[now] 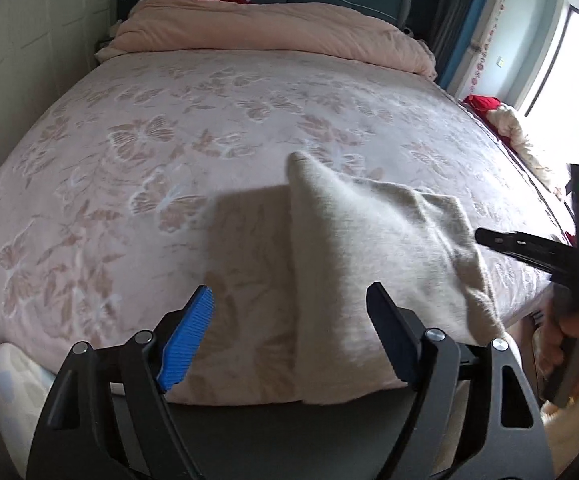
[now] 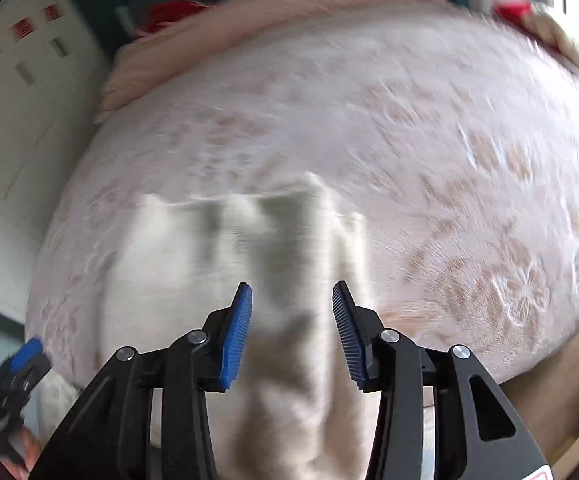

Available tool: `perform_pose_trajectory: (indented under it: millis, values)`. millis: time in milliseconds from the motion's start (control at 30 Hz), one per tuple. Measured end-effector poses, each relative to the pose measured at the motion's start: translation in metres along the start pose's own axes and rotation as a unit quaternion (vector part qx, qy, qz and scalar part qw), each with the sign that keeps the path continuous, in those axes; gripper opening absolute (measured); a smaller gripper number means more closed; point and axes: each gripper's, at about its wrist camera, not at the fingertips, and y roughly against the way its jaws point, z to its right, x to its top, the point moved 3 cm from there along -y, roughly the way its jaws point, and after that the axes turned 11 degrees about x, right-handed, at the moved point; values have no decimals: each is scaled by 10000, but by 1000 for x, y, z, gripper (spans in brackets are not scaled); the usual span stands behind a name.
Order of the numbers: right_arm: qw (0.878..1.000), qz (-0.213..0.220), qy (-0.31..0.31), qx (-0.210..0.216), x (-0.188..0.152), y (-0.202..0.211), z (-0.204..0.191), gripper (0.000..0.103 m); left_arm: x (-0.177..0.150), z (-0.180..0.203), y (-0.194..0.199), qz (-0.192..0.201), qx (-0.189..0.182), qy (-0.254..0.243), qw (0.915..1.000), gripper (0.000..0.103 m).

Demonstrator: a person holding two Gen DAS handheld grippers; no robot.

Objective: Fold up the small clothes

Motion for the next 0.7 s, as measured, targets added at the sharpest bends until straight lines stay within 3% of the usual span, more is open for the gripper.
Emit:
perform_pose_trajectory:
  millis: [67, 100, 133, 233, 267, 333, 400, 467, 600, 667, 700]
  values:
    - [9994, -257, -128, 212, 2, -22, 10, 47, 2, 17, -2, -10, -58, -207, 9998, 76]
    - [9984, -434, -123, 349, 2, -32, 13, 16, 2, 24, -3, -7, -63, -301, 9995, 76]
    - [9981, -445, -122, 416, 3, -32, 10, 10, 2, 32, -2, 11, -50, -441, 9990, 76]
    - [9967, 189, -188, 767, 17, -1, 4, 9, 4, 38, 0, 122, 81, -637, 9979, 77]
    - [9969, 379, -154, 674, 19, 8, 6, 9, 3, 37, -2, 113, 114, -632, 9979, 77]
    - [9991, 195, -94, 360, 13, -1, 22, 9, 1, 33, -10, -45, 99, -542, 9985, 77]
    - [9988, -491, -7, 0, -4, -42, 43, 10, -4, 31, -25, -361, 40, -389, 9986, 77]
    - [9995, -216, -85, 200, -5, -27, 43, 12, -7, 32, -32, -540, -28, -295, 9981, 77]
    - [9981, 437, 6, 440, -8, 43, 16, 14, -5, 32, -28, -438, 3, -352, 9984, 78]
    - [9972, 333, 139, 651, -28, 58, -1, 14, -5, 33, -32, -471, 3, -327, 9984, 79]
    - [9975, 66, 217, 665, -36, 51, -4, 14, -5, 33, -34, -520, -12, -306, 9982, 79]
